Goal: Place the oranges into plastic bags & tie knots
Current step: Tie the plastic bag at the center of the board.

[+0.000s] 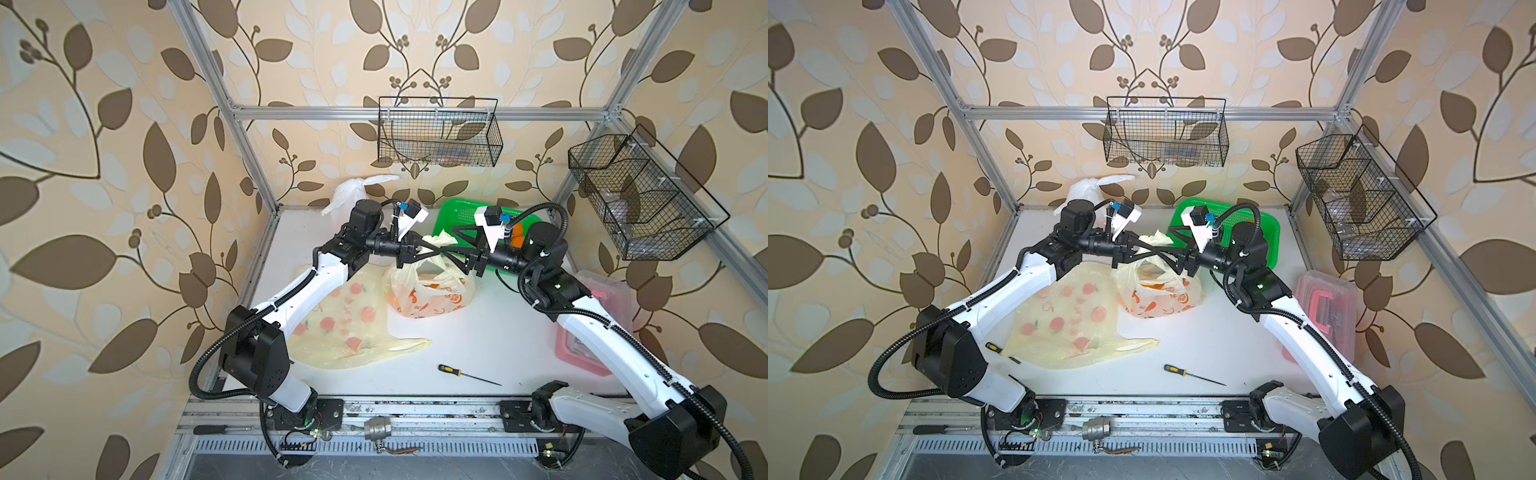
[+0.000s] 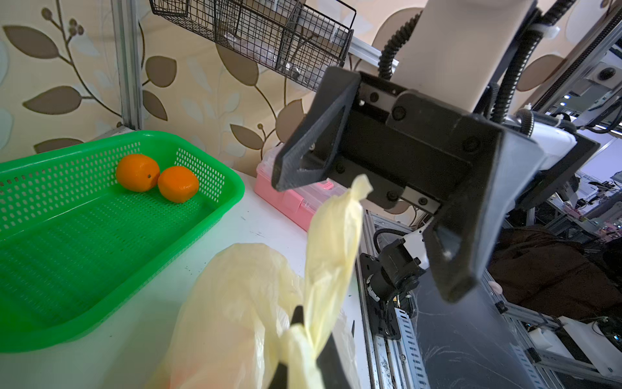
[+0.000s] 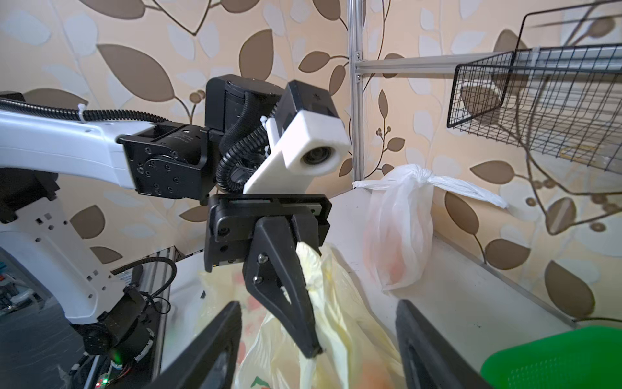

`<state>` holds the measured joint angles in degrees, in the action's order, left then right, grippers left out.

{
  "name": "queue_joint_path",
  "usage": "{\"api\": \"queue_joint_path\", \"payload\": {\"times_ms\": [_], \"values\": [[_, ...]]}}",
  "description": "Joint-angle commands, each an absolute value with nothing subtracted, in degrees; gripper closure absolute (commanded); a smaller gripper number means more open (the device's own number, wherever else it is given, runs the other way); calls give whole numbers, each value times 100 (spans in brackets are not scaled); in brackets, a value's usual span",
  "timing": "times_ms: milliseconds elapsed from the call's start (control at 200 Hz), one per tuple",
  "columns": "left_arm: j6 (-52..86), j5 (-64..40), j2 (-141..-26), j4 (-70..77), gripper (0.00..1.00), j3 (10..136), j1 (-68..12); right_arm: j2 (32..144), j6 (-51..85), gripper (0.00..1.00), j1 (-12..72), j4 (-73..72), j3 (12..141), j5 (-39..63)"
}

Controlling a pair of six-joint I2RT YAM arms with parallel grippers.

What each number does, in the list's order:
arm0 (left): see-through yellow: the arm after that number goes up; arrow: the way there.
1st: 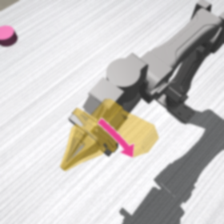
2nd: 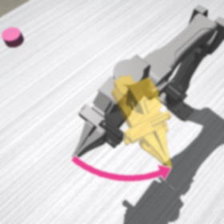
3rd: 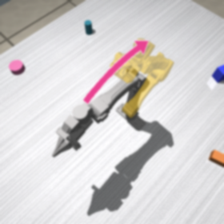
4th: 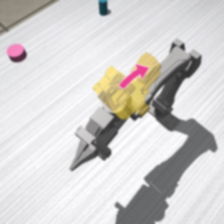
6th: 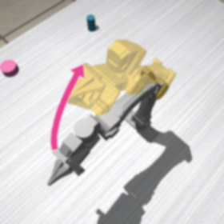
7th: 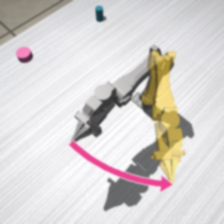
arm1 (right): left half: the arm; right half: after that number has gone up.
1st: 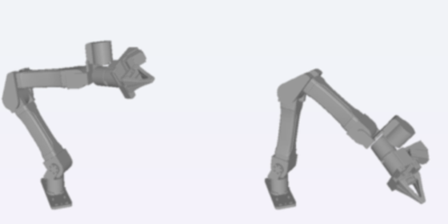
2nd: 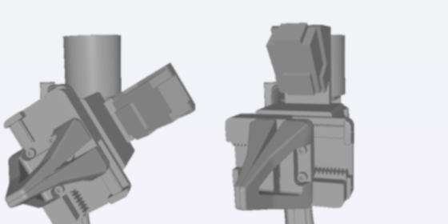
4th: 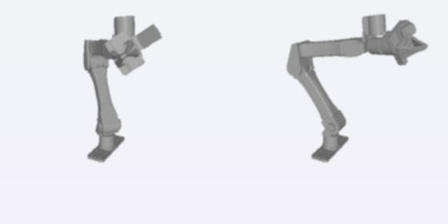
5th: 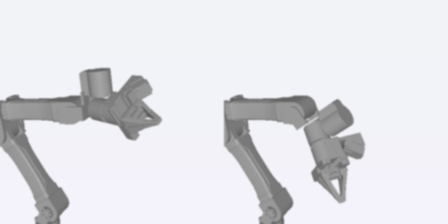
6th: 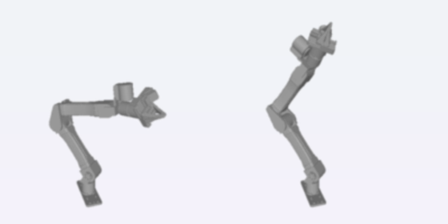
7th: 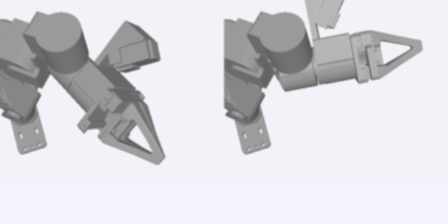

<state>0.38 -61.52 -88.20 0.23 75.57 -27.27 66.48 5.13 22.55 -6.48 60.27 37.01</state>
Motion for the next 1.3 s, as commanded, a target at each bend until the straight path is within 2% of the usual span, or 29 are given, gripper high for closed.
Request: {"api": "queue_joint_path", "payload": {"times_ms": [0,90,155,185,275,385,605,700,850,1035,1190,1235,1295], "values": [[-92,-6319,-8697,73,97,7598,-2673,6830,435,46,2301,-437,6360,3689],[-97,-6311,-8682,62,90,7591,-2678,6825,435,80,2312,-465,6341,3665],[-98,-6298,-8668,62,72,7586,-2672,6737,474,95,2321,-531,6231,3488],[-102,-6310,-8666,62,68,7580,-2671,6675,502,100,2320,-571,6155,3354],[-102,-6311,-8666,70,62,7568,-2664,6466,602,100,2328,-688,5894,2916],[-105,-6319,-8683,70,62,7565,-2665,6303,690,100,2307,-789,5648,2557],[-24,-6275,-8765,138,63,7619,-2672,6284,730,100,2267,-826,5563,2566],[9,-6258,-8802,185,72,7653,-2680,6293,726,100,2268,-829,5561,2524],[26,-6249,-8860,150,75,7691,-2676,6261,703,100,2250,-818,5589,2410],[17,-6154,-8842,114,88,7667,-2675,6269,620,100,2246,-731,5603,2259],[17,-6000,-8797,33,100,7643,-2671,6209,524,100,2259,-513,5585,1448],[29,-5926,-8788,-5,100,7636,-2677,6168,423,90,2257,-422,5570,1129],[140,-5705,-8765,-69,100,7629,-2672,6060,127,63,2265,-283,5548,861]]}}
